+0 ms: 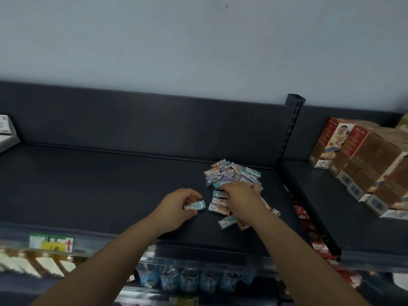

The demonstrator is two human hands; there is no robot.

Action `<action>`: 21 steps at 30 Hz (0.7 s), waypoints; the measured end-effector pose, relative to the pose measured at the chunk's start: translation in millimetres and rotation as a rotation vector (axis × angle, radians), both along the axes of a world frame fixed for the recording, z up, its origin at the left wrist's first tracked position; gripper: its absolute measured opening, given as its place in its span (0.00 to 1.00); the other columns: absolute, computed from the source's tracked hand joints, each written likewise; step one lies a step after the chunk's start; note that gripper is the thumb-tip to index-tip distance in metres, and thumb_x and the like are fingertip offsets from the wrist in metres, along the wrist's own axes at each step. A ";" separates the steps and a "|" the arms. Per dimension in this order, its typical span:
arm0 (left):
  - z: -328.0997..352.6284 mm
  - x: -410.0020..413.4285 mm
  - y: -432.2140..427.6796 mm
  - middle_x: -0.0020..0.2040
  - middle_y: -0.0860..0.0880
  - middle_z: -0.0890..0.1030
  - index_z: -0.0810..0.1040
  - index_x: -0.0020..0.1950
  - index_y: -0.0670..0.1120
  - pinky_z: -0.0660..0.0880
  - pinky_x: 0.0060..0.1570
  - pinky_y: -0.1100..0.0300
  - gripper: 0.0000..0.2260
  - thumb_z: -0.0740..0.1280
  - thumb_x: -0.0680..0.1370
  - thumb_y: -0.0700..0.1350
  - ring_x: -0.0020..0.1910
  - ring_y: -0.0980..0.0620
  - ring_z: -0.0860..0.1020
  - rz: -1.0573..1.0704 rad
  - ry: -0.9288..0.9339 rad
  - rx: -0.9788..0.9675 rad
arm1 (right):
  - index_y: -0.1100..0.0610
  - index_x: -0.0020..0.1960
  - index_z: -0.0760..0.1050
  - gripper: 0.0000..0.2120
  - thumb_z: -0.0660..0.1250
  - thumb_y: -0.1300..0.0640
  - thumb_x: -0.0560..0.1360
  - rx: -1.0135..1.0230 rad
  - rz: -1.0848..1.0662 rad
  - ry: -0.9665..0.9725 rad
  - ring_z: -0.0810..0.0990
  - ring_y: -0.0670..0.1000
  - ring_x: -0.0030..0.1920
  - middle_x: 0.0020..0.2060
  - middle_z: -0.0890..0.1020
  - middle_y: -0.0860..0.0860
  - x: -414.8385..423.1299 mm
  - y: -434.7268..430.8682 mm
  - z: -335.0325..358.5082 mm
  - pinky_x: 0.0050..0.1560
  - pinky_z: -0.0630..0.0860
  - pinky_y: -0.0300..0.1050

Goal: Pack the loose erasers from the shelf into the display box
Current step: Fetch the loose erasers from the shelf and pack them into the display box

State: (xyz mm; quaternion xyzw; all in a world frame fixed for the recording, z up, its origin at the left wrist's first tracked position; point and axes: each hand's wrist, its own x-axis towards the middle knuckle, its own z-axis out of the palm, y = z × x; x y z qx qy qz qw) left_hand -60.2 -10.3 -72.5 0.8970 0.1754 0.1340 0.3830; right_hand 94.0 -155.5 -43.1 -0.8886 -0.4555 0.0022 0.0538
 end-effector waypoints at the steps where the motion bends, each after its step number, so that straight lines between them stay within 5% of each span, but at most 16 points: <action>1: 0.4 -0.8 0.0 0.52 0.57 0.77 0.76 0.56 0.58 0.71 0.48 0.73 0.17 0.73 0.73 0.40 0.51 0.63 0.76 -0.013 -0.002 0.004 | 0.46 0.64 0.71 0.20 0.59 0.63 0.76 -0.020 -0.017 0.030 0.70 0.52 0.64 0.62 0.74 0.47 -0.8 3.3 2.9 0.62 0.57 0.60; 8: 7.1 -10.4 1.7 0.51 0.58 0.77 0.77 0.55 0.56 0.71 0.46 0.74 0.15 0.73 0.73 0.41 0.49 0.67 0.75 0.006 -0.080 -0.011 | 0.49 0.49 0.69 0.03 0.60 0.57 0.78 -0.075 -0.047 0.199 0.75 0.51 0.48 0.42 0.78 0.46 8.8 11.4 19.2 0.61 0.62 0.55; 13: 10.5 -23.2 11.8 0.50 0.57 0.80 0.77 0.53 0.59 0.75 0.49 0.66 0.17 0.75 0.71 0.39 0.49 0.61 0.79 0.077 -0.119 -0.114 | 0.48 0.56 0.74 0.09 0.65 0.56 0.77 0.051 -0.021 0.274 0.76 0.47 0.47 0.45 0.79 0.45 13.5 9.2 18.3 0.50 0.70 0.43; 16: 15.3 -37.0 19.9 0.47 0.54 0.82 0.80 0.51 0.53 0.77 0.48 0.64 0.15 0.76 0.70 0.39 0.46 0.59 0.80 0.157 -0.157 -0.190 | 0.51 0.54 0.79 0.07 0.64 0.56 0.78 0.148 0.027 0.280 0.78 0.48 0.48 0.46 0.81 0.47 15.2 13.8 20.6 0.51 0.75 0.47; 21: 24.1 -67.1 38.4 0.42 0.52 0.84 0.82 0.48 0.48 0.75 0.41 0.67 0.10 0.75 0.70 0.37 0.38 0.60 0.80 0.289 -0.272 -0.276 | 0.56 0.55 0.78 0.07 0.66 0.60 0.77 0.496 0.127 0.640 0.80 0.48 0.48 0.48 0.82 0.50 -19.3 41.0 38.1 0.49 0.76 0.40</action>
